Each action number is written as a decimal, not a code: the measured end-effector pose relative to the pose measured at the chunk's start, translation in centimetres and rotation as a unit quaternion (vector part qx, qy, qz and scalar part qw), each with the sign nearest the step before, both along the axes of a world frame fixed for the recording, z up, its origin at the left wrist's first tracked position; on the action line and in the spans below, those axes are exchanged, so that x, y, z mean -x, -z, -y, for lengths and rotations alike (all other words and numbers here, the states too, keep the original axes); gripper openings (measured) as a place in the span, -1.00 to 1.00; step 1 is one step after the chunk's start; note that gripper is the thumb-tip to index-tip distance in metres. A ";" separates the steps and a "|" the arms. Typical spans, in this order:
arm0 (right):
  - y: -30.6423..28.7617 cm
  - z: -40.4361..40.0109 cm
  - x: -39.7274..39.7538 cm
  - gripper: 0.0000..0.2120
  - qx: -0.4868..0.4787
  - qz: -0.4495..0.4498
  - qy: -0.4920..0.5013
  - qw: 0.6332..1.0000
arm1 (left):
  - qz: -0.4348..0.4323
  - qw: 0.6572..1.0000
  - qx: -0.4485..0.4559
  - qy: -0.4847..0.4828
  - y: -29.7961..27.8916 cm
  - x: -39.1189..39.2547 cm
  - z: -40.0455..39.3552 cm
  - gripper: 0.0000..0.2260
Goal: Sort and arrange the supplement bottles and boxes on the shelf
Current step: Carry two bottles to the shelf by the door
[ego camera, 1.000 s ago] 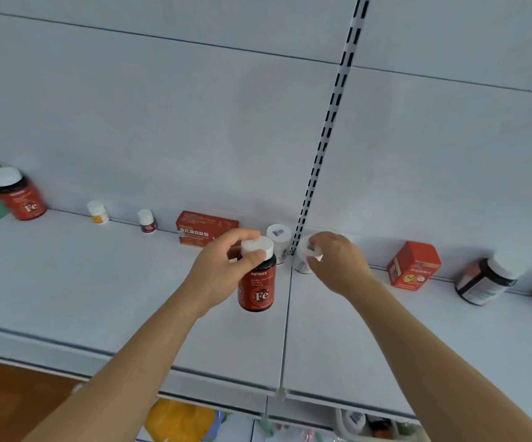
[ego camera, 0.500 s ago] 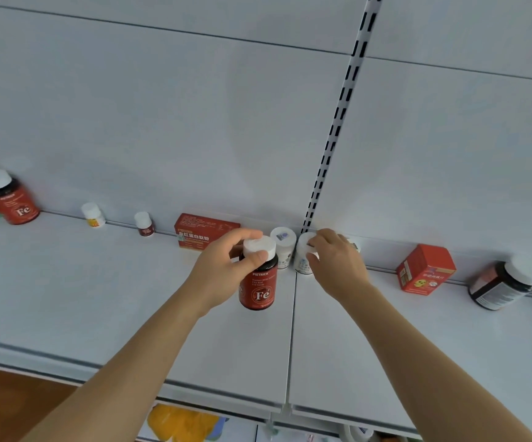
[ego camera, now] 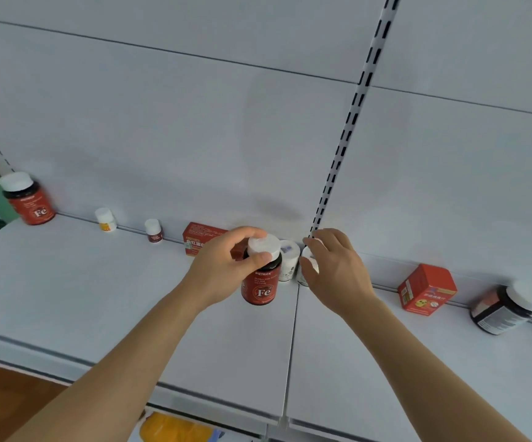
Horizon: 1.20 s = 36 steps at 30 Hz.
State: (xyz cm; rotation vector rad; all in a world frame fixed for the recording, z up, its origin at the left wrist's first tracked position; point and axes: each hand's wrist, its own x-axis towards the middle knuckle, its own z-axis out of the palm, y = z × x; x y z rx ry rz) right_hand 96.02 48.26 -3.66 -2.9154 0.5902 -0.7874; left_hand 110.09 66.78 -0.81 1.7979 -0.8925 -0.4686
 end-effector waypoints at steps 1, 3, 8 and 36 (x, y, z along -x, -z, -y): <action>-0.5 -0.7 -0.2 -0.73 0.008 0.006 -0.011 1.000 | 0.018 1.000 -0.010 -0.008 -0.2 -0.2 -0.5 -0.71; -0.8 -2.1 -0.9 -0.68 0.017 0.005 -0.033 0.999 | 0.047 0.998 -0.029 -0.026 -0.6 -0.6 -1.7 -0.71; -0.6 -6.4 -3.1 -0.57 -0.007 -0.023 -0.090 0.996 | 0.077 0.993 -0.052 -0.072 -1.6 -2.2 -6.3 -0.68; 0.9 -33.2 -28.9 -0.46 -0.030 -0.115 -0.111 0.987 | 0.189 0.972 -0.113 -0.081 -0.3 -29.7 -33.0 -0.57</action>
